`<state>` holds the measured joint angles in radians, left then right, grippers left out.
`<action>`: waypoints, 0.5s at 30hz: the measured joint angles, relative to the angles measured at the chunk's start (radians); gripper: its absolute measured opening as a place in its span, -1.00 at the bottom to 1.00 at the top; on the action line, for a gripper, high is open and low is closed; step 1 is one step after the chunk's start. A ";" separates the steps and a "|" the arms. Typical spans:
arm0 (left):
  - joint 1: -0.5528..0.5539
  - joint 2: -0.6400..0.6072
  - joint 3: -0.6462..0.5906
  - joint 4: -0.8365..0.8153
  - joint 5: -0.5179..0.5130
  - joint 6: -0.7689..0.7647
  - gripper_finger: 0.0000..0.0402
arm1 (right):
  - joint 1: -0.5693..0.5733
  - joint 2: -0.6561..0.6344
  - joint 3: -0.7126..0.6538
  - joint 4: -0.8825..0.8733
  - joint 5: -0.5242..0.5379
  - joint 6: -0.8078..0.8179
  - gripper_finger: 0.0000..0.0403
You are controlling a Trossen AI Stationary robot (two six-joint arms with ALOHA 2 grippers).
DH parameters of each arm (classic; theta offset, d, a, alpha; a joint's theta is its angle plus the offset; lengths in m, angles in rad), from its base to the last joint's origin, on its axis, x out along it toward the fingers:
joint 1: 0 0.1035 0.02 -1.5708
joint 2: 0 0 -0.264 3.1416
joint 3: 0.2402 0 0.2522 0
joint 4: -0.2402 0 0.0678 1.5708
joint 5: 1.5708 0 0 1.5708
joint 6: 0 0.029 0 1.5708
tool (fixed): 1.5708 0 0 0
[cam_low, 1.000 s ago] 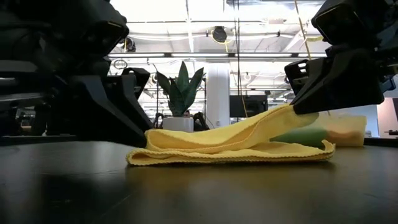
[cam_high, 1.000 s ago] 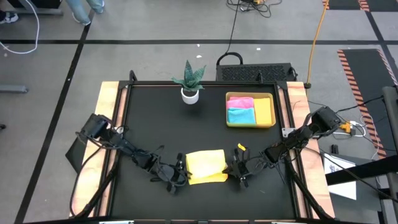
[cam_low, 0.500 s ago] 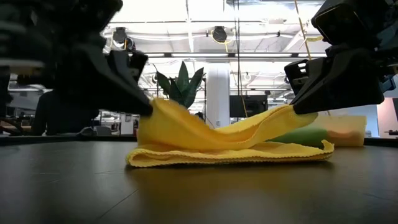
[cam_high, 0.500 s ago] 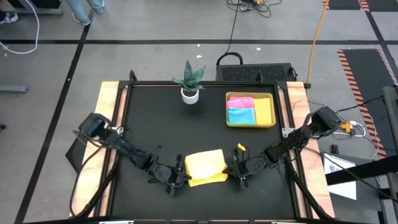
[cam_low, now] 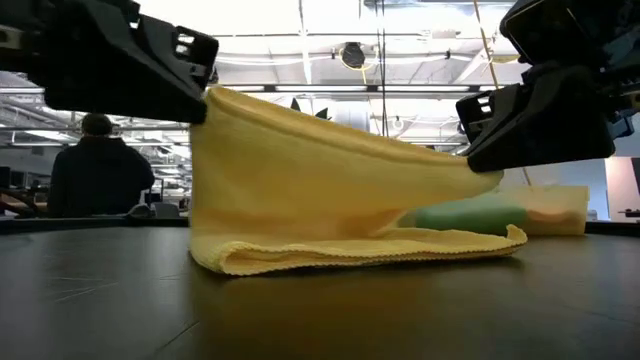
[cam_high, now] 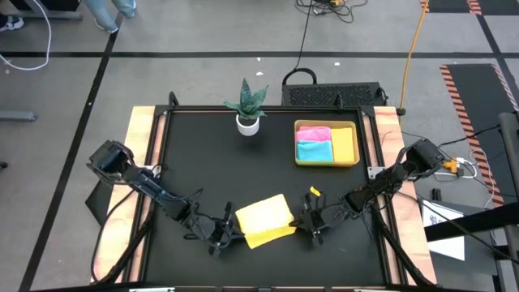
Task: Fold microfiber towels
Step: Fold the yellow microfiber cloth
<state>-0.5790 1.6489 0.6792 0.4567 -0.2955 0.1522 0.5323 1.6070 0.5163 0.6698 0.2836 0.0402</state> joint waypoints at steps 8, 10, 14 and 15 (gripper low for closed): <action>-0.018 0.031 -0.003 -0.025 0.007 -0.078 -0.96 | 0.000 -0.001 0.000 0.002 -0.001 0.000 -0.98; -0.019 0.053 -0.004 -0.022 0.014 -0.084 -0.98 | 0.000 -0.001 0.000 0.003 -0.001 0.000 -0.98; -0.019 0.098 -0.004 0.044 0.034 -0.085 -0.96 | 0.000 -0.001 0.000 -0.007 -0.002 0.000 -0.98; -0.019 0.107 -0.004 0.060 0.038 -0.084 -0.94 | 0.000 -0.001 0.000 -0.009 -0.002 -0.001 -0.98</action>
<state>-0.5980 1.7561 0.6750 0.5166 -0.2572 0.0681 0.5320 1.6062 0.5167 0.6611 0.2813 0.0392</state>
